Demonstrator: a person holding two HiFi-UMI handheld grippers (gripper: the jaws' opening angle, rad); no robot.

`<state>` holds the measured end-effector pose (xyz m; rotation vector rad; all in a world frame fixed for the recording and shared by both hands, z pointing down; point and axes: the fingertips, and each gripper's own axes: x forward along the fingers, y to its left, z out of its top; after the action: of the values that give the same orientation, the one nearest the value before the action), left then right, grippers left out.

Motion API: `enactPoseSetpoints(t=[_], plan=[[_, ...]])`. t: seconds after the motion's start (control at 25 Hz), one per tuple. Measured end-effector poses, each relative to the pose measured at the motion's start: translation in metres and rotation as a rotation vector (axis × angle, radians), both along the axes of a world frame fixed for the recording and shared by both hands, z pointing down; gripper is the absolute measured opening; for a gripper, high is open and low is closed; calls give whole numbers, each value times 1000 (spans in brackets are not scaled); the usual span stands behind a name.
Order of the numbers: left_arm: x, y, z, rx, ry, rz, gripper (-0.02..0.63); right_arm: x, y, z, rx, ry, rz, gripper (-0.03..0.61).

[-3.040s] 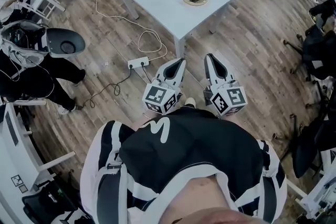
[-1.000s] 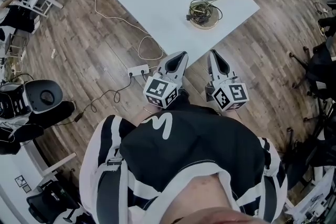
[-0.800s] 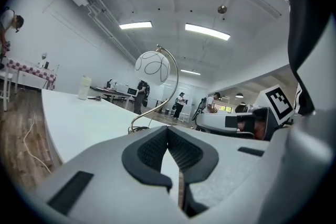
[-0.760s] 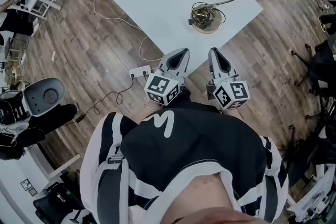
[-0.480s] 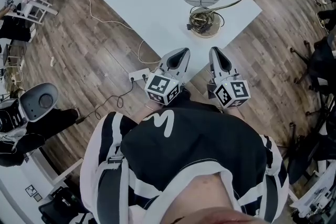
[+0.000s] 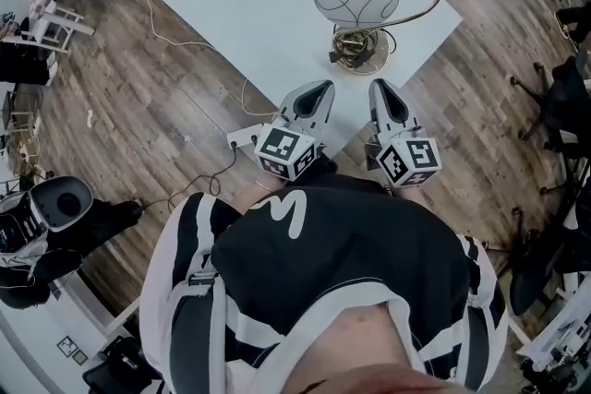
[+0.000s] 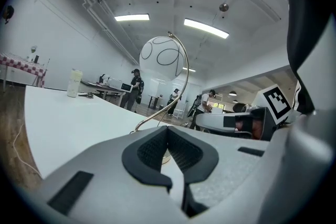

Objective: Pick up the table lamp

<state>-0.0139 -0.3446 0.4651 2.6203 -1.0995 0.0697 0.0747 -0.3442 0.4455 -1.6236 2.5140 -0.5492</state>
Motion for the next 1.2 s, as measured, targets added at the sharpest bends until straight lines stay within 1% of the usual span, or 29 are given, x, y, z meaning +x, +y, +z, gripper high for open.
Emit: enactPoseSetpoints(t=[0.12, 0.28, 0.36, 0.48, 0.68, 0.88, 1.0, 1.04, 1.08, 1.12, 1.16, 1.2], plan=[[-1, -7, 2, -6, -5, 17, 5, -2, -8, 1, -5, 1, 14, 29], [-4, -15, 5, -12, -13, 35, 5, -6, -19, 0, 11, 5, 27, 29], [-3, -19, 9, -29, -6, 35, 5, -6, -23, 2, 6, 7, 36, 29], [-1, -22, 11, -51, 8, 20, 5, -3, -27, 4, -3, 8, 30, 29], [0, -32, 14, -55, -2, -35, 5, 6, -35, 11, -29, 17, 6, 29], [2, -42, 26, -74, -49, -56, 6, 12, -46, 25, -66, 35, -9, 31], [4, -48, 31, -66, -80, -55, 8, 15, -57, 32, -70, 64, -11, 32], [5, -51, 32, -63, -85, -52, 8, 15, -61, 35, -71, 70, -15, 52], [6, -54, 34, -62, -88, -50, 14, 14, -66, 38, -76, 75, -21, 116], [6, -57, 35, -63, -91, -49, 39, 13, -70, 41, -85, 80, -29, 132], [6, -61, 38, -67, -96, -49, 99, 12, -75, 45, -94, 88, -37, 133], [7, -66, 41, -72, -104, -48, 144, 12, -79, 49, -102, 98, -41, 135]])
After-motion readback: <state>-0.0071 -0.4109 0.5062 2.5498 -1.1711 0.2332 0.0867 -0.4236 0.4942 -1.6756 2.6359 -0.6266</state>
